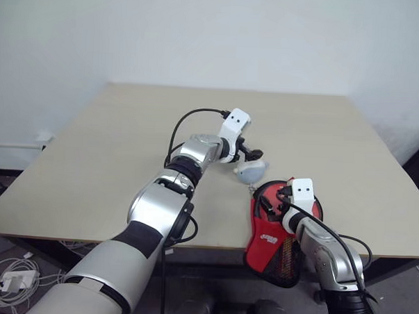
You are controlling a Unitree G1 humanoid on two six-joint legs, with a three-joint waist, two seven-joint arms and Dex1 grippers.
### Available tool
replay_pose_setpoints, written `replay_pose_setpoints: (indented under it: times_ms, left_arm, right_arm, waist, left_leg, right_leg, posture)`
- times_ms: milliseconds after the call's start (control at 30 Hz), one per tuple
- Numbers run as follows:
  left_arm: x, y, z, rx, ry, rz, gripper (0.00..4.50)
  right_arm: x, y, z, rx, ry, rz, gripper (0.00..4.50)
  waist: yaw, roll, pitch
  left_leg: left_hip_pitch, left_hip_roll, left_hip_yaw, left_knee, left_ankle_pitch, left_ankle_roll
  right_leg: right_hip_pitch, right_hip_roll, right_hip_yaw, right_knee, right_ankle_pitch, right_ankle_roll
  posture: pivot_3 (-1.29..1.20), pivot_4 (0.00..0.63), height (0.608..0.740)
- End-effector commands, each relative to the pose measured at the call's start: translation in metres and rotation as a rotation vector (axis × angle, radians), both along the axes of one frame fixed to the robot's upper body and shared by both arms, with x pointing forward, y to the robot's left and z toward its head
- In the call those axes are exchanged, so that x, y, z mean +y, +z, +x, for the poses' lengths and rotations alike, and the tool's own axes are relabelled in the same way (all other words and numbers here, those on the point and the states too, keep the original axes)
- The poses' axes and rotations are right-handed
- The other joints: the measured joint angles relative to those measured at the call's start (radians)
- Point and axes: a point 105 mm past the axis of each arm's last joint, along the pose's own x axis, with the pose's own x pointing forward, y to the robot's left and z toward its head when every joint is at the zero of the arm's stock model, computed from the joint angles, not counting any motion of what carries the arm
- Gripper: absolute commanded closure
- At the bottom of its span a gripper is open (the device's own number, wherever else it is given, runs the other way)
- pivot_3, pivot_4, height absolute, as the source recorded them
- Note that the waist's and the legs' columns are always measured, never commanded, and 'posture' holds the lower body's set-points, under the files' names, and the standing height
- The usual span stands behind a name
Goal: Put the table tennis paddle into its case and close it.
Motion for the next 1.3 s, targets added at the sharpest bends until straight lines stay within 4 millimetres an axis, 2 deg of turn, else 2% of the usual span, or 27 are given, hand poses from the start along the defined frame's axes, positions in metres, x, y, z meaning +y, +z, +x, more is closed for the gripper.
replay_pose_setpoints:
  times_ms: [33,100,167,267,367,500,700,767,833,1100,1300]
  left_arm:
    - [-0.007,-0.004,-0.007,0.037,-0.056,0.026,0.02]
    - [-0.010,-0.019,-0.018,0.135,-0.073,0.015,0.02]
    - [-0.006,-0.029,-0.017,0.198,0.017,-0.013,0.02]
    - [-0.004,-0.036,-0.017,0.216,0.067,0.000,0.02]
    - [-0.013,-0.037,-0.022,0.226,0.033,-0.016,0.02]
    - [-0.021,-0.038,-0.026,0.224,-0.001,-0.027,1.29]
    - [-0.031,-0.032,-0.030,0.216,-0.053,-0.052,3.29]
    - [-0.032,-0.031,-0.030,0.209,-0.063,-0.047,3.88]
    - [-0.031,-0.030,-0.028,0.202,-0.057,-0.049,4.26]
    - [-0.030,-0.019,-0.020,0.176,-0.006,-0.093,4.36]
    - [-0.050,-0.004,-0.020,0.134,-0.016,-0.138,4.36]
  right_arm:
    - [-0.009,-0.018,-0.004,0.074,-0.029,-0.040,0.00]
    - [-0.011,-0.019,-0.004,0.081,-0.039,-0.045,0.00]
    - [-0.011,-0.020,-0.005,0.088,-0.043,-0.046,0.00]
    - [-0.010,-0.020,-0.006,0.090,-0.044,-0.046,0.00]
    - [-0.010,-0.019,-0.006,0.091,-0.044,-0.045,0.00]
    - [-0.010,-0.021,-0.007,0.116,-0.049,-0.043,0.00]
    - [-0.014,-0.045,-0.018,0.261,-0.049,-0.072,0.00]
    - [-0.015,-0.052,-0.021,0.296,-0.048,-0.086,0.00]
    - [-0.015,-0.058,-0.025,0.326,-0.032,-0.121,0.00]
    - [-0.014,-0.058,-0.024,0.334,-0.035,-0.105,0.00]
    - [-0.016,-0.061,-0.029,0.348,-0.046,-0.103,0.00]
  waist:
    - [0.000,0.000,0.000]
    - [0.000,0.000,0.000]
    - [0.000,0.000,0.000]
    - [0.000,0.000,0.000]
    - [0.002,0.000,0.000]
    - [0.002,-0.001,-0.001]
    - [0.002,-0.003,-0.003]
    - [0.002,-0.005,-0.006]
    - [0.002,-0.007,-0.009]
    - [0.002,-0.009,-0.014]
    - [0.003,-0.010,-0.015]
  left_leg:
    - [0.000,0.000,0.000,0.000,0.000,0.000]
    - [0.000,0.000,-0.001,0.000,0.000,0.000]
    - [0.000,0.000,-0.001,0.000,0.000,0.000]
    - [0.000,0.000,-0.002,0.001,0.000,0.000]
    - [0.000,-0.001,-0.004,0.001,0.000,0.000]
    - [0.000,-0.001,-0.006,0.001,0.000,0.000]
    - [0.000,-0.002,-0.007,0.001,0.000,0.000]
    - [0.000,-0.002,-0.008,0.001,0.000,0.000]
    - [0.000,-0.002,-0.009,0.001,0.000,0.000]
    - [0.000,-0.002,-0.010,0.001,0.000,0.000]
    - [0.000,-0.002,-0.010,0.001,0.000,0.000]
  right_leg:
    - [0.000,0.000,0.000,0.000,0.000,0.000]
    - [0.000,0.000,-0.001,0.000,0.000,0.000]
    - [0.000,0.000,-0.001,0.000,0.000,0.000]
    - [0.001,0.000,-0.002,0.000,0.000,0.000]
    - [0.002,-0.001,-0.004,0.000,0.000,0.000]
    - [0.002,-0.001,-0.005,0.000,0.000,0.000]
    - [0.003,-0.001,-0.006,0.000,0.000,0.000]
    - [0.003,-0.001,-0.007,0.000,0.000,0.000]
    - [0.004,-0.001,-0.008,-0.001,0.000,0.000]
    - [0.004,-0.001,-0.008,-0.001,0.000,0.000]
    - [0.005,-0.001,-0.009,-0.002,0.000,0.000]
  posture:
    - [0.00,0.000,0.740]
    - [0.00,0.000,0.740]
    - [0.00,0.000,0.740]
    - [0.00,0.000,0.740]
    - [0.00,0.000,0.740]
    - [0.00,0.000,0.740]
    - [0.00,0.000,0.740]
    - [0.00,0.000,0.740]
    - [0.00,0.000,0.740]
    - [0.00,0.000,0.740]
    - [0.00,0.000,0.740]
